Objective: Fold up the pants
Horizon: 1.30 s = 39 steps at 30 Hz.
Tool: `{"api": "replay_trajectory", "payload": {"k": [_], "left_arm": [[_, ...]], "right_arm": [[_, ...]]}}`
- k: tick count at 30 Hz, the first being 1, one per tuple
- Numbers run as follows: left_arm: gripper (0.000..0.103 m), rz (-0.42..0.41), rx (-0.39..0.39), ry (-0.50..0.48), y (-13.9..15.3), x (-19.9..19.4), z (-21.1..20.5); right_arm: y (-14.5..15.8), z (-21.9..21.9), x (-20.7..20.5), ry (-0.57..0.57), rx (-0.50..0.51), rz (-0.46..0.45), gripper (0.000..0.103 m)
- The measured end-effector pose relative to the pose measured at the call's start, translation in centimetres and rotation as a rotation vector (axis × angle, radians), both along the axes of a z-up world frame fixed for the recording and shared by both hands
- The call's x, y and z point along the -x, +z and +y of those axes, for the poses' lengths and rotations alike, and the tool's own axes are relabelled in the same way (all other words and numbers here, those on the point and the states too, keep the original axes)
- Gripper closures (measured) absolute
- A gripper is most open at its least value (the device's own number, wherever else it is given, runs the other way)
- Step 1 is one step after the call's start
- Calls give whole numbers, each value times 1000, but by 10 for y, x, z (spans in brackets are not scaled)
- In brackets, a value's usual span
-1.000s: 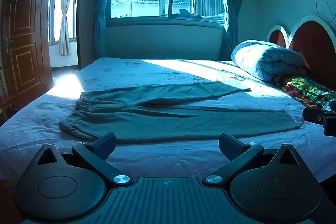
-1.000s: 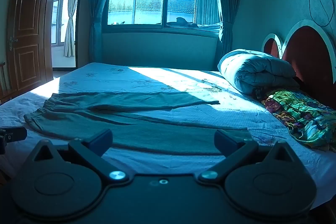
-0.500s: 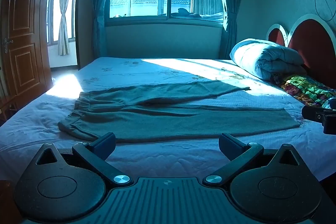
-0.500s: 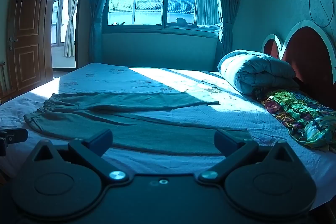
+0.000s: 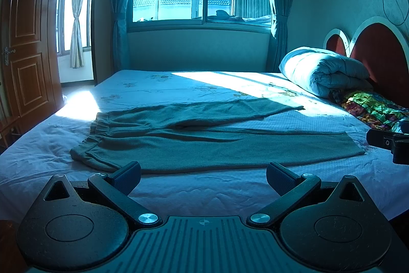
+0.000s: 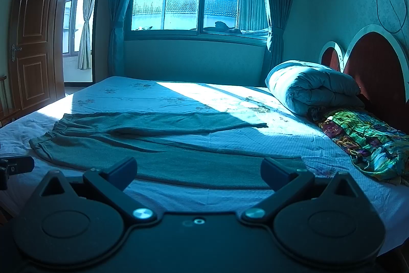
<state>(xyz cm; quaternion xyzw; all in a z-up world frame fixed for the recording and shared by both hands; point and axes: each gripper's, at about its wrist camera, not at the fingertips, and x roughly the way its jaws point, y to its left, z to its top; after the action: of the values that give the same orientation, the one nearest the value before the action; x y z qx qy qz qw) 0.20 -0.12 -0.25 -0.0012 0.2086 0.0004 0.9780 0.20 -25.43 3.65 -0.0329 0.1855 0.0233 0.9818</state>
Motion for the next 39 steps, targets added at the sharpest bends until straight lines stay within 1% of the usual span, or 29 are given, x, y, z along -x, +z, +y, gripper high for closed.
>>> {"api": "replay_trajectory", "payload": {"k": [39], "left_arm": [[0, 5, -3, -11, 0, -1, 1]], "right_arm": [[0, 5, 0, 3, 3, 3, 6]]}}
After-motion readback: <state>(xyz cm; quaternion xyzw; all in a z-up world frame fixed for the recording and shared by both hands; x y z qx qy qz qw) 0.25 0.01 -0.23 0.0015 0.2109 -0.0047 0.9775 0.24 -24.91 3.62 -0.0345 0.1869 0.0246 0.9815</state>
